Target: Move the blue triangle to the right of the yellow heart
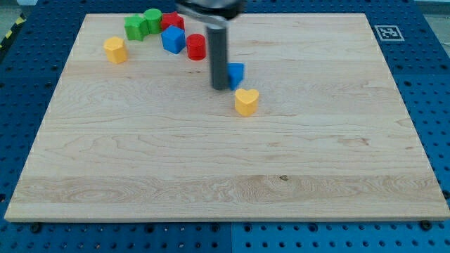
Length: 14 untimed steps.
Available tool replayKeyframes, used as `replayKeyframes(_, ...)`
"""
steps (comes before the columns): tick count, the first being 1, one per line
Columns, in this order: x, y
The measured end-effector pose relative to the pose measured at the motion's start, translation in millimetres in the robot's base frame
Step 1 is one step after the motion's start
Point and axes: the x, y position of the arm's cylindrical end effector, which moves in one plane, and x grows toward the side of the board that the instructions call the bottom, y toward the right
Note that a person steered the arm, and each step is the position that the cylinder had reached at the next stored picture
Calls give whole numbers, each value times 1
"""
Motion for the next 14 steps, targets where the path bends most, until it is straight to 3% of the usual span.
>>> replayKeyframes(1, -1, 7)
replayKeyframes(3, -48, -20)
replayKeyframes(4, -47, 5)
replayKeyframes(5, -11, 51)
replayKeyframes(8, -15, 119)
replayKeyframes(9, 12, 130)
replayKeyframes(11, 24, 109)
replayKeyframes(12, -11, 140)
replayKeyframes(13, -16, 120)
replayKeyframes(14, 12, 85)
